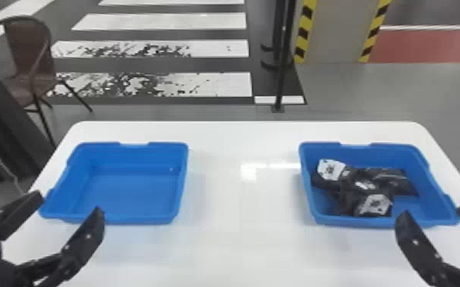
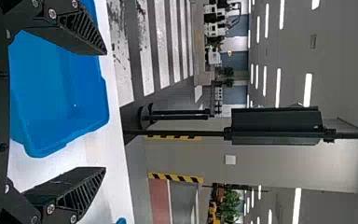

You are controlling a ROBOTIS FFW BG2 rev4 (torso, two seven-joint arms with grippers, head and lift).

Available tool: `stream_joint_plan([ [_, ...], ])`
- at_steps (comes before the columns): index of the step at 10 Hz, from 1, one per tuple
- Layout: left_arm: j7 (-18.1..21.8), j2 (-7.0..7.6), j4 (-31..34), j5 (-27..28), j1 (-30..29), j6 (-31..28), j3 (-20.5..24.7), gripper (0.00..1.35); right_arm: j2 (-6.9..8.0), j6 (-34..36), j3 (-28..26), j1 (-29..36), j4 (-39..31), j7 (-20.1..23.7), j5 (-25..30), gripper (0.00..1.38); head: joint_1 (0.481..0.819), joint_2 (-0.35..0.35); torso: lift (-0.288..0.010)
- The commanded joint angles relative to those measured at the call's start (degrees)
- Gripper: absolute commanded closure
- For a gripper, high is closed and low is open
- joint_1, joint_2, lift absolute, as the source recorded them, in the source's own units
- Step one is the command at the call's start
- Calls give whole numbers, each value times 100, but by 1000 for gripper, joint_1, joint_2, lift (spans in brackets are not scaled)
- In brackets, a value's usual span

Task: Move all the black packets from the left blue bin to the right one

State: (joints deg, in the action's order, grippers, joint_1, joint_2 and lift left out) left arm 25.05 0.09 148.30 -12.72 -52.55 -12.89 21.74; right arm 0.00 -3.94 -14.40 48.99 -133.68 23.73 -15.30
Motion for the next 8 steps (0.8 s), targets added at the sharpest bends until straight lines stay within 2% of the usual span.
stream_joint_plan([
  [1,0,-24,-1,-7,-4,-19,-3,163,0,0,0,-6,2,0,-13,124,695,31,-140],
  [8,0,-24,-43,-76,-4,-61,-3,163,0,0,11,-6,72,9,-104,124,695,30,-140],
])
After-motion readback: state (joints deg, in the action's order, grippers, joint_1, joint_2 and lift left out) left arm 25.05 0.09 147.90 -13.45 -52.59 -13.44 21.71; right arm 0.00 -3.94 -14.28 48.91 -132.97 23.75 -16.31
